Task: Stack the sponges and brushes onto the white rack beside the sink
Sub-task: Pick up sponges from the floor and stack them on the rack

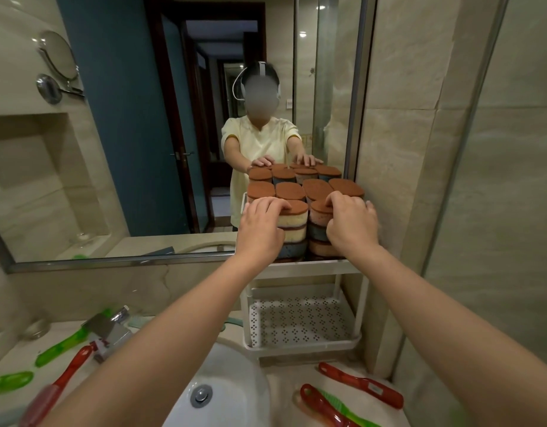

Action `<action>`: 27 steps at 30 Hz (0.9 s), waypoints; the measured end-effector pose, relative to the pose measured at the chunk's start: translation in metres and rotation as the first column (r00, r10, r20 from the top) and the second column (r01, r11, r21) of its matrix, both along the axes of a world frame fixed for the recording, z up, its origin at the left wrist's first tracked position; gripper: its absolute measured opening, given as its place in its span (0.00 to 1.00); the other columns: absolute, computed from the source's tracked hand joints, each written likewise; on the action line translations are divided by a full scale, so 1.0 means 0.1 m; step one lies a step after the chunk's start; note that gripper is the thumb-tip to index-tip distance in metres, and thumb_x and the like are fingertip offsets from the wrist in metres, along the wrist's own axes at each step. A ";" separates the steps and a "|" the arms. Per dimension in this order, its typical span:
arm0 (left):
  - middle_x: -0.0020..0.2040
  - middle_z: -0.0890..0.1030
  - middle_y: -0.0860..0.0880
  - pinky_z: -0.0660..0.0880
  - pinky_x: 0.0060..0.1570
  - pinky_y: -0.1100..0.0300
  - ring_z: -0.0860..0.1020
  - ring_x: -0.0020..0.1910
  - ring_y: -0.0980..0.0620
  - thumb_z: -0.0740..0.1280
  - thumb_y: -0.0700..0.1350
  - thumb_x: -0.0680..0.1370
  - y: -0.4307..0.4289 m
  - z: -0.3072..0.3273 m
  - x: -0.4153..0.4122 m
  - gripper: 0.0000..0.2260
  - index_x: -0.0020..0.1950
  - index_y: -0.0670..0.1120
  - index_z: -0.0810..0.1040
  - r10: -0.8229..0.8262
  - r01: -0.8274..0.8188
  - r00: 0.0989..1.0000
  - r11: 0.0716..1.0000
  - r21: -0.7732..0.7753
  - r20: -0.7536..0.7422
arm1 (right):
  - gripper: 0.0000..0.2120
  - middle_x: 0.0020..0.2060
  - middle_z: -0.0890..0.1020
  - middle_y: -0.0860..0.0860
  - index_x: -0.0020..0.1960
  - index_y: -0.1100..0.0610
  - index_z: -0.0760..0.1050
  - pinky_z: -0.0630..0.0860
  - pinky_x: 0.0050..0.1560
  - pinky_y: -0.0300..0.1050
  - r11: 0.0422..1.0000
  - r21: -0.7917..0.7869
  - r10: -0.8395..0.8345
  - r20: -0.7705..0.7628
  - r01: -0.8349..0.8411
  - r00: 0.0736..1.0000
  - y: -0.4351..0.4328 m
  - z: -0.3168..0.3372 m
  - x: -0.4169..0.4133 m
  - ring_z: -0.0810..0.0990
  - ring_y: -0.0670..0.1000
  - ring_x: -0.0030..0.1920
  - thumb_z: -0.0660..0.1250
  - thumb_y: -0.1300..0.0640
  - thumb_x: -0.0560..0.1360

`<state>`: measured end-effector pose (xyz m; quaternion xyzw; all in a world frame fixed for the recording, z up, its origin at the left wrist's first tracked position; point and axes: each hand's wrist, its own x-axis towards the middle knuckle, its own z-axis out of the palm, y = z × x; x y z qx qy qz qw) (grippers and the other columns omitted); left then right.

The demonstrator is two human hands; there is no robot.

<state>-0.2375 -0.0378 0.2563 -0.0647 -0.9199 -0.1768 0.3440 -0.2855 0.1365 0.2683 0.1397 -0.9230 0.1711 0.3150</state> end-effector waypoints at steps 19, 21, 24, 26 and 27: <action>0.60 0.71 0.62 0.66 0.58 0.69 0.70 0.61 0.64 0.62 0.41 0.73 -0.38 -0.34 0.81 0.20 0.62 0.58 0.70 0.046 0.024 0.990 0.872 0.488 -0.131 | 0.19 0.56 0.78 0.51 0.58 0.57 0.75 0.71 0.59 0.42 0.728 -0.329 0.511 -0.325 -0.602 0.795 -0.74 -0.21 0.77 0.74 0.50 0.58 0.62 0.68 0.68; 0.57 0.72 0.63 0.70 0.54 0.69 0.72 0.57 0.65 0.62 0.40 0.74 -0.52 -0.44 1.00 0.20 0.60 0.61 0.70 0.077 -0.001 0.991 0.827 0.562 -0.112 | 0.19 0.55 0.78 0.50 0.58 0.57 0.75 0.73 0.57 0.45 0.714 -0.331 0.559 -0.261 -0.617 0.787 -0.91 -0.32 0.94 0.74 0.49 0.57 0.63 0.68 0.69; 0.55 0.74 0.63 0.74 0.53 0.62 0.74 0.54 0.64 0.62 0.41 0.73 -0.71 -0.62 1.31 0.19 0.58 0.62 0.70 0.106 -0.051 0.993 0.762 0.646 -0.046 | 0.20 0.56 0.76 0.49 0.61 0.56 0.74 0.73 0.59 0.49 0.710 -0.350 0.621 -0.099 -0.611 0.778 -1.14 -0.53 1.19 0.73 0.49 0.58 0.64 0.68 0.70; 0.55 0.75 0.59 0.75 0.52 0.59 0.75 0.52 0.63 0.61 0.41 0.72 -0.84 -0.75 1.53 0.19 0.58 0.61 0.71 0.119 -0.091 0.993 0.732 0.675 0.004 | 0.21 0.57 0.75 0.49 0.61 0.55 0.73 0.73 0.59 0.50 0.711 -0.358 0.640 -0.028 -0.605 0.768 -1.28 -0.70 1.38 0.73 0.50 0.60 0.63 0.67 0.69; 0.55 0.75 0.59 0.75 0.51 0.60 0.75 0.51 0.64 0.61 0.41 0.72 -0.90 -0.82 1.65 0.19 0.58 0.61 0.71 0.129 -0.116 0.991 0.722 0.682 0.032 | 0.21 0.57 0.75 0.48 0.61 0.54 0.73 0.73 0.59 0.49 0.709 -0.366 0.649 0.004 -0.602 0.761 -1.35 -0.78 1.48 0.73 0.50 0.60 0.63 0.66 0.69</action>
